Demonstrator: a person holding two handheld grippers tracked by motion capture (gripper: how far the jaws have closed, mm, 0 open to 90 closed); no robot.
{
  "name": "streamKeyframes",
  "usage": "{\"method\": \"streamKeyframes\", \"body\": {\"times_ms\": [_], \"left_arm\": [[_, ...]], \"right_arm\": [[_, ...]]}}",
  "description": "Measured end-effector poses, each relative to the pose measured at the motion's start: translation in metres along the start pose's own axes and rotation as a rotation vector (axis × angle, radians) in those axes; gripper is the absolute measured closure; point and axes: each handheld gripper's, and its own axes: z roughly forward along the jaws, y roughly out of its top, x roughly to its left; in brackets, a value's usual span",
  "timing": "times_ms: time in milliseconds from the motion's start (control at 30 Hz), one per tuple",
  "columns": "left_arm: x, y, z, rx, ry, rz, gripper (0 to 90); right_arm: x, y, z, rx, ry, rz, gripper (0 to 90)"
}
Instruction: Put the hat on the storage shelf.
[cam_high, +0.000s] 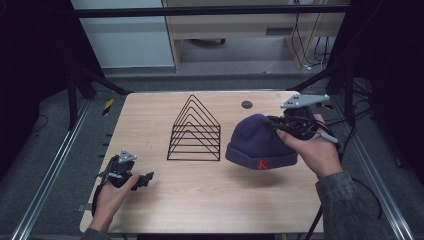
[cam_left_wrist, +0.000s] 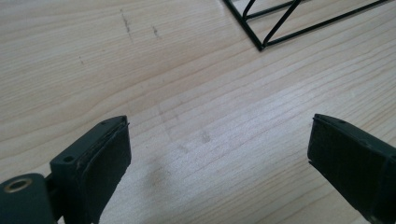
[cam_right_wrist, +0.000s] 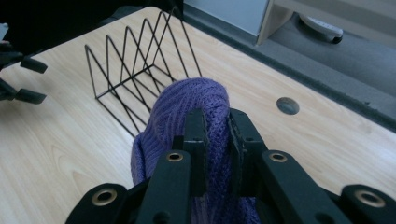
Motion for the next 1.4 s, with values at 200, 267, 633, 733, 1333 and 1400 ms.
{"method": "streamKeyframes", "body": {"times_ms": [200, 267, 633, 733, 1333, 1400], "left_arm": [[-0.009, 0.009, -0.007, -0.058, -0.030, 0.029, 5.5], [-0.010, 0.011, -0.009, -0.063, -0.031, 0.038, 5.6], [-0.024, 0.070, -0.036, -0.143, -0.088, 0.128, 6.3], [-0.025, 0.083, -0.040, -0.168, -0.111, 0.118, 6.4], [-0.015, 0.134, -0.077, -0.249, -0.150, 0.090, 6.7], [-0.016, 0.137, -0.079, -0.260, -0.157, 0.084, 6.8]], "right_arm": [[-0.005, 0.017, -0.006, -0.024, -0.019, -0.002, 79.3], [-0.005, 0.020, -0.007, -0.030, -0.022, -0.001, 79.3], [-0.005, 0.061, -0.002, -0.083, -0.029, -0.001, 79.3], [-0.004, 0.070, 0.000, -0.089, -0.024, -0.006, 79.3], [0.009, 0.112, 0.017, -0.125, -0.035, -0.015, 79.3], [0.010, 0.114, 0.018, -0.126, -0.034, -0.014, 79.2]]}}
